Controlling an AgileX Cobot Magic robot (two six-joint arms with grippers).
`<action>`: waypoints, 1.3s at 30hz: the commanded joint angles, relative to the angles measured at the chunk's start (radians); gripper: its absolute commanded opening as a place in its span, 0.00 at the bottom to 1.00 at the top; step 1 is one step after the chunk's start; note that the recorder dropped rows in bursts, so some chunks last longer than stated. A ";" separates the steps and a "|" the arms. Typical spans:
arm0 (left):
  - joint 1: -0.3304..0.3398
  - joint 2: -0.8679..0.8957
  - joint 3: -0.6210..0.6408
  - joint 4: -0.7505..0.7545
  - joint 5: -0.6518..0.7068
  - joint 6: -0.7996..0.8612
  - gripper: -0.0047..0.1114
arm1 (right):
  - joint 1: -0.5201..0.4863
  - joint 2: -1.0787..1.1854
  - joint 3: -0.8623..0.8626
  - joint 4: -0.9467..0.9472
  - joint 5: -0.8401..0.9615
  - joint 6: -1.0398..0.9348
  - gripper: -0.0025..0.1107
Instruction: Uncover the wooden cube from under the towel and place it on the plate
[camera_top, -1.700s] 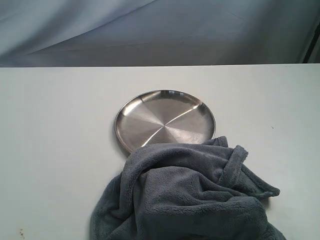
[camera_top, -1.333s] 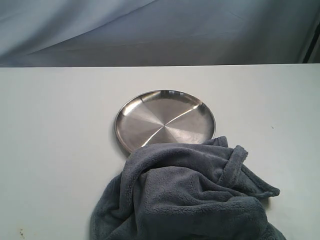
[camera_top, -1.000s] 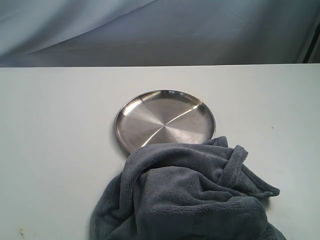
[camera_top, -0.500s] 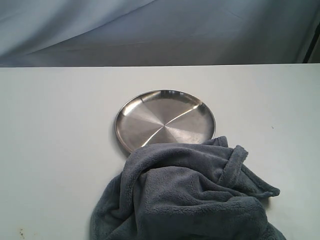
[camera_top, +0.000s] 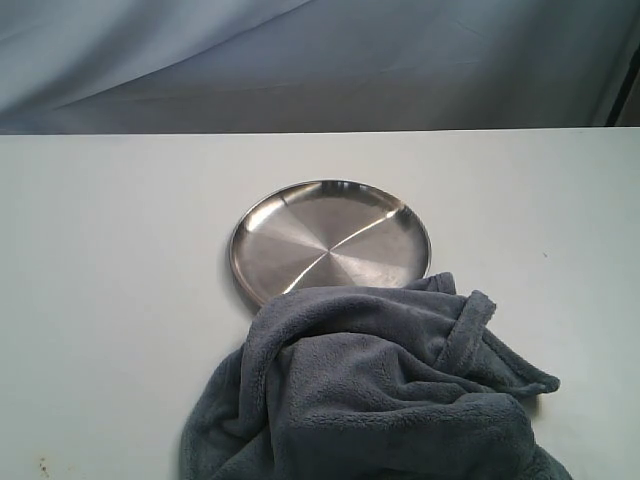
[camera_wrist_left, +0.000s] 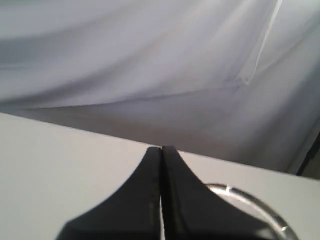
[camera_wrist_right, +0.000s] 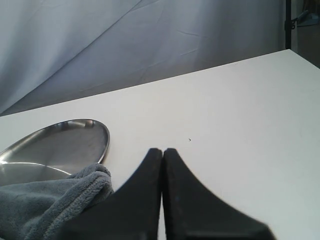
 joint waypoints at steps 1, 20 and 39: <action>0.002 0.130 -0.147 -0.009 0.222 0.180 0.04 | 0.000 -0.006 0.003 0.005 0.012 0.004 0.05; -0.255 0.539 -0.250 -0.136 0.601 0.573 0.04 | 0.000 -0.006 0.003 0.005 0.012 0.004 0.05; -0.571 0.737 -0.252 -0.118 0.644 0.542 0.04 | 0.000 -0.006 0.003 0.005 0.012 0.004 0.05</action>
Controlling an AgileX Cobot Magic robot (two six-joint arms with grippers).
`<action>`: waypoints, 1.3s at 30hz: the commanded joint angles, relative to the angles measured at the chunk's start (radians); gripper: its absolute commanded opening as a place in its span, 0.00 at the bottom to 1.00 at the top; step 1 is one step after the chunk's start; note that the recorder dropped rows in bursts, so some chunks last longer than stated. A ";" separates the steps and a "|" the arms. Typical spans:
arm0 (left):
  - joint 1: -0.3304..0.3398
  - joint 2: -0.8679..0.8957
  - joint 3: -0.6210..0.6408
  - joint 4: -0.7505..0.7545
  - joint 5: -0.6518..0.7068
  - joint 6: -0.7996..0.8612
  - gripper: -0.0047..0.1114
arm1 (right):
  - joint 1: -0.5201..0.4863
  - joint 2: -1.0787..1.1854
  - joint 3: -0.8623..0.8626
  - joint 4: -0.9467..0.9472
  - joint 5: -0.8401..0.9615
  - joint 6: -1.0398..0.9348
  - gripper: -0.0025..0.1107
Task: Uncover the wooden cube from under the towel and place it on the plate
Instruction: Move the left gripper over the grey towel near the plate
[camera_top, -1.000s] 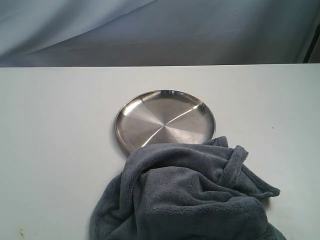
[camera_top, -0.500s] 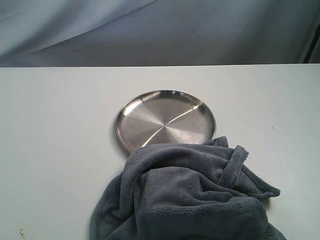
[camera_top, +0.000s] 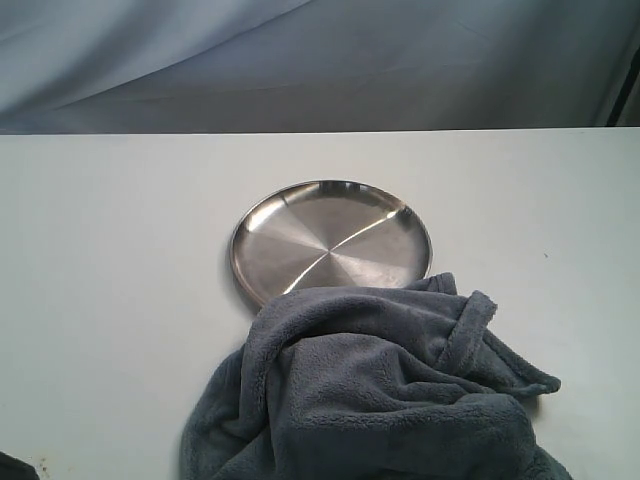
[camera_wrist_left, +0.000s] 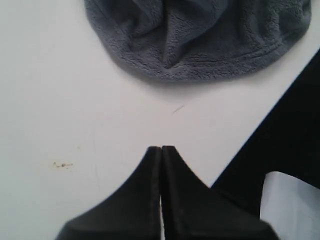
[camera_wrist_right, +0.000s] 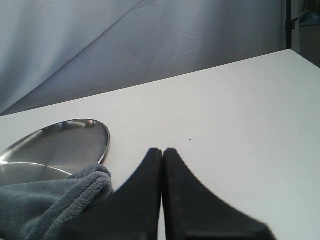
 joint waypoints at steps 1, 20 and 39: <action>-0.104 0.064 -0.015 0.001 -0.030 -0.046 0.04 | 0.000 -0.006 0.003 0.005 0.012 0.004 0.05; -0.544 0.605 -0.433 0.140 -0.040 -0.286 0.04 | 0.000 -0.006 0.003 0.005 0.012 0.004 0.05; -0.538 0.967 -0.868 0.163 0.115 -0.405 0.04 | 0.000 -0.006 0.003 0.005 0.012 0.004 0.05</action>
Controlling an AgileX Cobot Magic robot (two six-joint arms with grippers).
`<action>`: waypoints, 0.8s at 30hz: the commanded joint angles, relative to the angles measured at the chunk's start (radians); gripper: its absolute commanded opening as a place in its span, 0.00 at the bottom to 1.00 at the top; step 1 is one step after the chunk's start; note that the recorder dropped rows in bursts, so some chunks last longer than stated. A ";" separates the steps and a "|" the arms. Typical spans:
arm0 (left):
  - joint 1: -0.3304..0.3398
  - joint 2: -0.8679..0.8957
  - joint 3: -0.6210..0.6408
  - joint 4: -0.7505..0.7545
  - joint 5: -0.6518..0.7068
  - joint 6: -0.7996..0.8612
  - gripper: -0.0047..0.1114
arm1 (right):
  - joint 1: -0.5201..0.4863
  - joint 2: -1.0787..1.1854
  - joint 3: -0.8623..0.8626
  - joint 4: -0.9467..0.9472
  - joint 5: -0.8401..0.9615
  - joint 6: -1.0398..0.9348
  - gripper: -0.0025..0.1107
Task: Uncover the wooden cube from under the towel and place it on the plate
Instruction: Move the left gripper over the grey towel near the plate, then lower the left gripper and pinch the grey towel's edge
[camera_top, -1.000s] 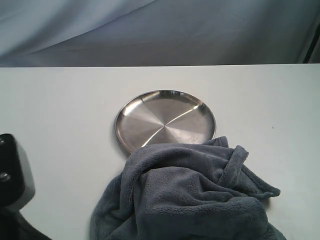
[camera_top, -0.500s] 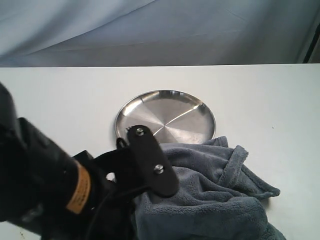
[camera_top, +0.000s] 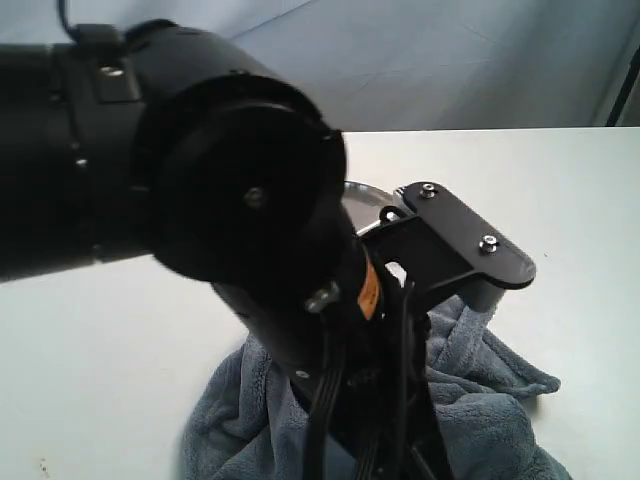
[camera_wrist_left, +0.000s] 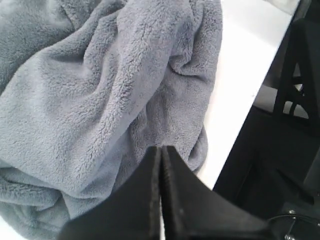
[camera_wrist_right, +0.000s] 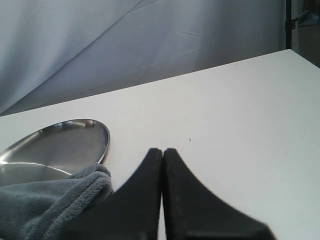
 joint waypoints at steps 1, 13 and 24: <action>0.001 0.085 -0.092 0.108 0.107 -0.115 0.04 | 0.000 -0.006 0.003 0.005 0.012 0.004 0.05; 0.119 0.178 -0.232 0.181 0.111 -0.255 0.04 | 0.000 -0.006 0.003 0.005 0.012 0.004 0.05; 0.396 0.176 -0.229 0.157 0.160 -0.211 0.04 | 0.000 -0.006 0.003 0.005 0.012 0.004 0.05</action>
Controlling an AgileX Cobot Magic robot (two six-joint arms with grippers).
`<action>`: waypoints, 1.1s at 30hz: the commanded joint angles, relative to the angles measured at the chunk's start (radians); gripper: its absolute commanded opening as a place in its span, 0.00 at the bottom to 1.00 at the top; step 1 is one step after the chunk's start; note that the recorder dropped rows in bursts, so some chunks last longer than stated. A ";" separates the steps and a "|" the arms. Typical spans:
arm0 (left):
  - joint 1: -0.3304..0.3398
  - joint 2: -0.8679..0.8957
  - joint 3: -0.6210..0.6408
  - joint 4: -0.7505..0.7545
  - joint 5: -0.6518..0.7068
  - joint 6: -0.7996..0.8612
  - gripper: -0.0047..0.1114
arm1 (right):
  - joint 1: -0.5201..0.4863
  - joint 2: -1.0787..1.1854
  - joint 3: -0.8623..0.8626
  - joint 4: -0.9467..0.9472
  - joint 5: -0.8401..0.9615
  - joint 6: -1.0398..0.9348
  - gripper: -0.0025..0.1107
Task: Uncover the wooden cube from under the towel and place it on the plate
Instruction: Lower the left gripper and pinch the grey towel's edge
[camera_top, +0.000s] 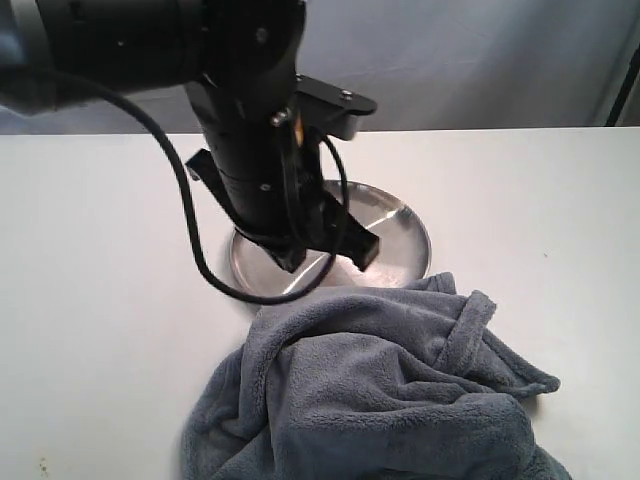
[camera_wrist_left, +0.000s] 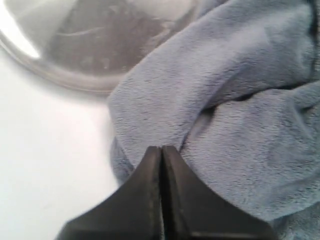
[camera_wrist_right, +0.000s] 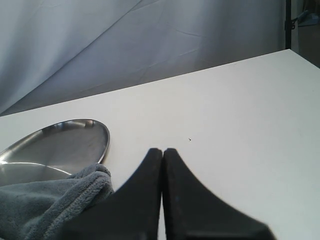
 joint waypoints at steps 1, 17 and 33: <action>0.079 -0.004 0.001 -0.005 0.018 0.014 0.04 | 0.000 -0.006 0.003 0.005 0.012 0.004 0.05; -0.158 -0.378 0.672 -0.103 -0.150 0.109 0.04 | 0.000 -0.006 0.003 0.005 0.012 0.004 0.05; -0.335 -0.245 0.679 0.171 -0.311 -0.675 0.05 | 0.000 -0.006 0.003 0.005 0.012 0.004 0.05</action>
